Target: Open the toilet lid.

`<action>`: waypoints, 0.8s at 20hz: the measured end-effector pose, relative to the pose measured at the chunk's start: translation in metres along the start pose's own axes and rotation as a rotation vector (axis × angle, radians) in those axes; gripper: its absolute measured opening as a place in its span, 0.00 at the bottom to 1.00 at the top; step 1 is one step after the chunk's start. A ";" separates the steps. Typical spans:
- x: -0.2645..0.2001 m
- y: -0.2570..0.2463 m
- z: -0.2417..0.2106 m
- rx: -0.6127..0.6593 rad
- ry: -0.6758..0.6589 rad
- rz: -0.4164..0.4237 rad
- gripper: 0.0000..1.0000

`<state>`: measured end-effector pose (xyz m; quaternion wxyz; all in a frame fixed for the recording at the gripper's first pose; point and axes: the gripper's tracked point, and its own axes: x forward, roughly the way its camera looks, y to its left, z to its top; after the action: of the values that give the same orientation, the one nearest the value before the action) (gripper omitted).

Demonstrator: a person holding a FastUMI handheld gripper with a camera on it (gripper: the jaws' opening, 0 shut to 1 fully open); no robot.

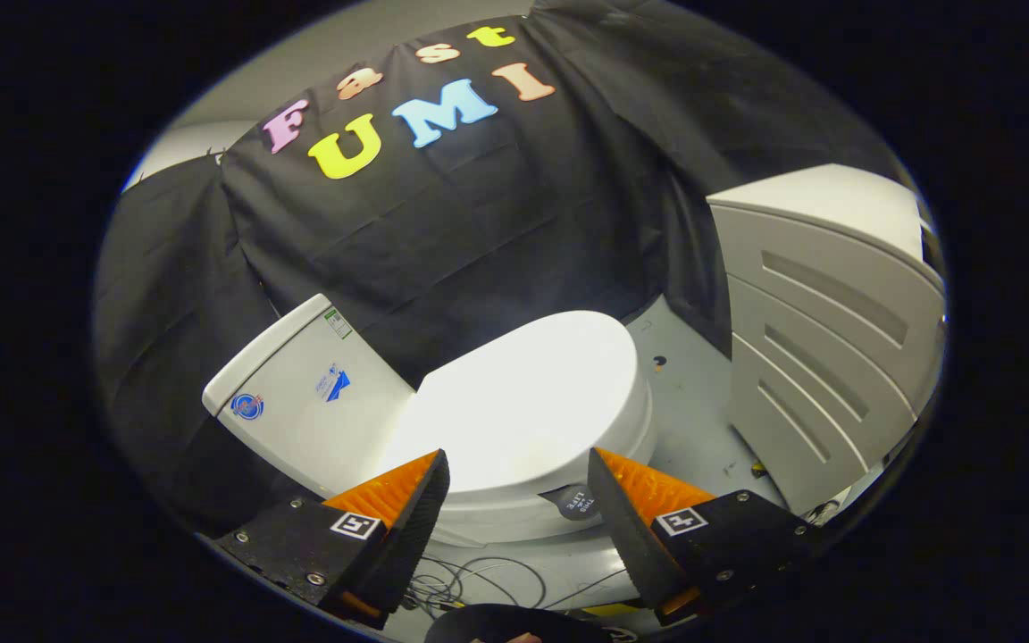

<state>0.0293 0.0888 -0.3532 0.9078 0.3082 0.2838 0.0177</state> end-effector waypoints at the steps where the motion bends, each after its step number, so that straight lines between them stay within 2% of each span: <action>1: 0.005 -0.004 -0.003 0.040 0.004 -0.001 0.96; 9: 0.037 -0.047 -0.047 0.323 0.038 -0.056 0.94; 13: 0.050 -0.058 -0.067 0.423 0.044 -0.074 0.92; 16: 0.063 -0.061 -0.080 0.496 0.059 -0.066 0.83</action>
<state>0.0308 0.0967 -0.4717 0.7958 0.5113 0.3159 -0.0732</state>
